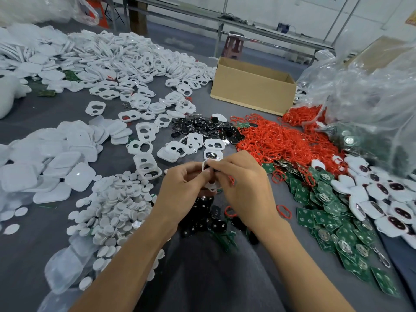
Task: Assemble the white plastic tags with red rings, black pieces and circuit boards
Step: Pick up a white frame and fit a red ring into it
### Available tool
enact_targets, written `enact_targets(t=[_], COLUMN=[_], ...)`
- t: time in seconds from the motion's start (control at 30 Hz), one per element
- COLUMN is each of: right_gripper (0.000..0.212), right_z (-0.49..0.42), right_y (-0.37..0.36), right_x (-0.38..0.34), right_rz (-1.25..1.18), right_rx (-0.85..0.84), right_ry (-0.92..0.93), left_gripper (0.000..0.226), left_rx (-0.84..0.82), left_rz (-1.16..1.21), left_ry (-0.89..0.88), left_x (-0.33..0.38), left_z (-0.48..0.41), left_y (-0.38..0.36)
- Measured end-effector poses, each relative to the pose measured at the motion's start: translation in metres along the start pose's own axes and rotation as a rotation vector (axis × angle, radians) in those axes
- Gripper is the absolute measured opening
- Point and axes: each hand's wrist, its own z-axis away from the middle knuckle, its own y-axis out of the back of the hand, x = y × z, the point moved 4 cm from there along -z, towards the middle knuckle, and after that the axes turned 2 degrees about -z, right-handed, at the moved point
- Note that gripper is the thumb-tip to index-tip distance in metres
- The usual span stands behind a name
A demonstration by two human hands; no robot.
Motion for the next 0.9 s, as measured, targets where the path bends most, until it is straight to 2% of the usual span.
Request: enact_targets(t=[0.33,0.53,0.63,0.73,0.9], right_gripper=[0.031,0.025,0.021,0.012,0.014], right_z=[-0.006,-0.004,-0.002,0.002,0.002], right_y=[0.002,0.000,-0.005,-0.010,-0.010], right_x=[0.005,0.010,0.014,0.018,0.021], right_rz=[-0.133,-0.339,-0.364,-0.394,-0.474], right_rx=[-0.106,-0.040,-0.114,-0.211,-0.169], right_ry=[-0.165,-0.384,-0.510,-0.567,-0.607], left_gripper=[0.016,0.017,0.019,0.022,0.017], left_rx=[0.065,0.127,0.115,0.091,0.063], left_rz=[0.059,-0.060,-0.148,-0.201,-0.152], left_ry=[0.070,0.033,-0.025,-0.046,0.004], left_x=[-0.004,-0.004,-0.001,-0.001,-0.004], left_z=[0.000,0.000,0.000,0.000,-0.001], left_y=[0.004,0.007,0.005,0.003,0.001])
